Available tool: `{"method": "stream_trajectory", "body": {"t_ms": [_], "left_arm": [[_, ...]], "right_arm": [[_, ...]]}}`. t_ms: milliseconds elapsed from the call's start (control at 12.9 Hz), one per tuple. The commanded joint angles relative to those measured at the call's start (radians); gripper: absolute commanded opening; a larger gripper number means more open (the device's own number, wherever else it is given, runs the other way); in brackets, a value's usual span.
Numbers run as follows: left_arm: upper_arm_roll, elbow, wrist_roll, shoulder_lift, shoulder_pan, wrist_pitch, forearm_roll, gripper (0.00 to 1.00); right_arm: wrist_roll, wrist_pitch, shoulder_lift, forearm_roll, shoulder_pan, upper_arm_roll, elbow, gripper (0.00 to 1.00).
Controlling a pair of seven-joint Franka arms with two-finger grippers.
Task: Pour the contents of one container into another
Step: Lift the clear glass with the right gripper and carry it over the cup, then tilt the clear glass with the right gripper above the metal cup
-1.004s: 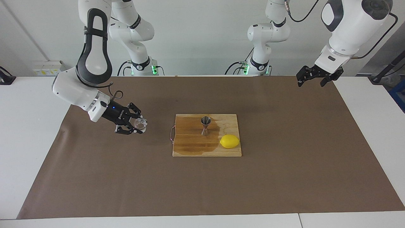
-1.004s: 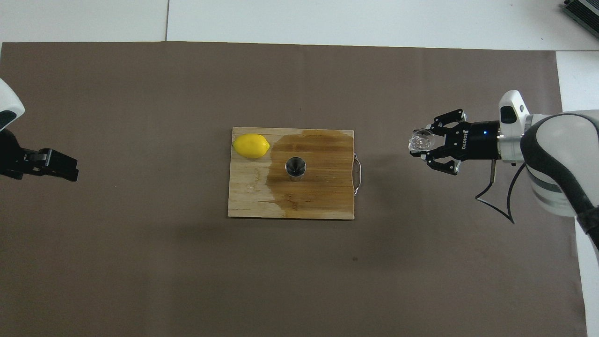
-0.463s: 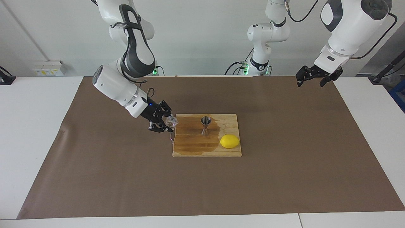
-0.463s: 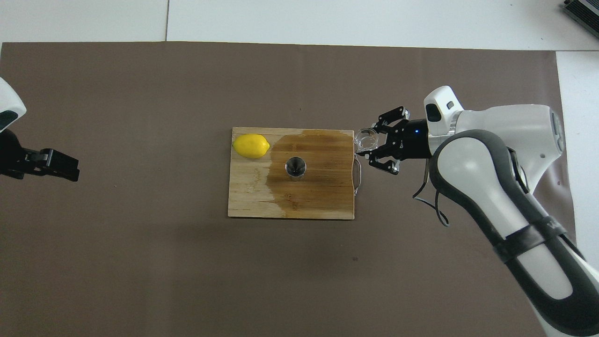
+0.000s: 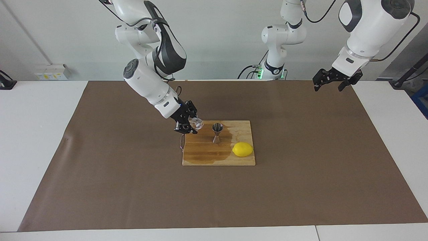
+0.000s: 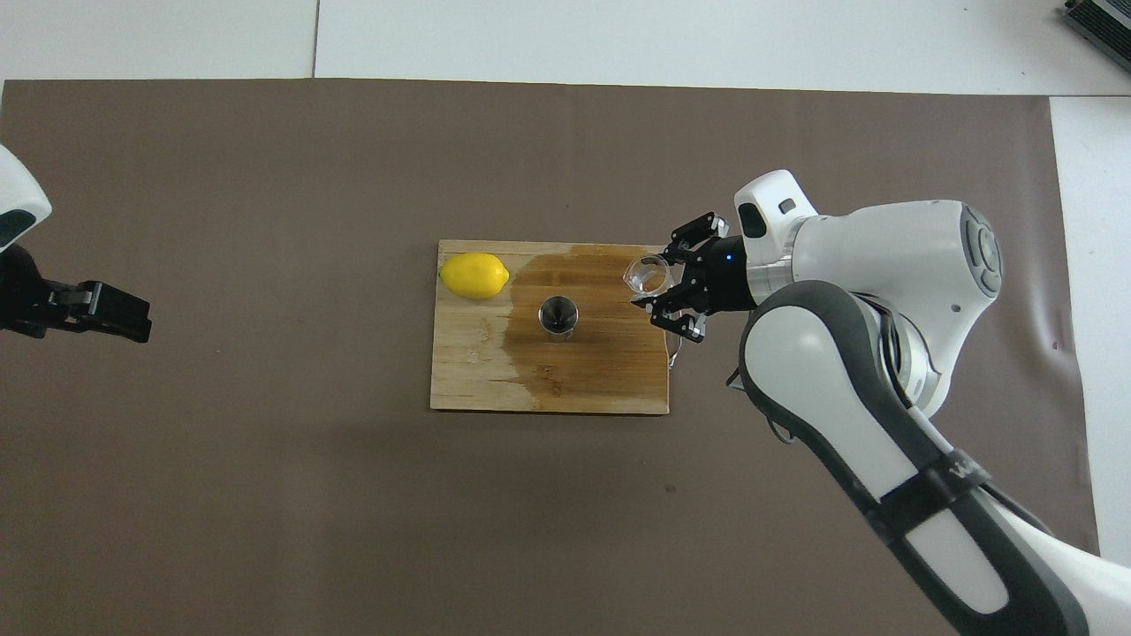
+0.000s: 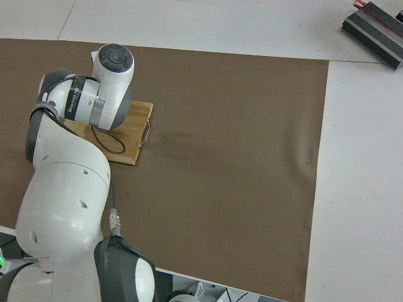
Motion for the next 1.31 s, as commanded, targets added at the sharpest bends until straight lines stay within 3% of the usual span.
{"method": "stream_trajectory", "body": {"t_ms": [0, 541, 772, 1236], "left_arm": [[-0.001, -0.017, 0.0, -0.019, 0.005, 0.061, 0.008, 1.0], [-0.001, -0.038, -0.021, -0.02, 0.051, 0.132, -0.094, 1.0], [-0.001, -0.038, -0.02, -0.021, 0.042, 0.13, -0.094, 1.0], [-0.001, -0.035, -0.014, -0.021, 0.042, 0.117, -0.093, 1.0]], "right_arm": [[0.092, 0.018, -0.012, -0.086, -0.012, 0.029, -0.001, 0.16], [0.391, 0.125, -0.001, -0.318, -0.002, 0.105, -0.001, 0.16], [0.45, 0.197, 0.014, -0.329, 0.018, 0.115, -0.007, 0.16], [0.603, 0.16, 0.014, -0.513, 0.021, 0.138, -0.011, 0.16]]}}
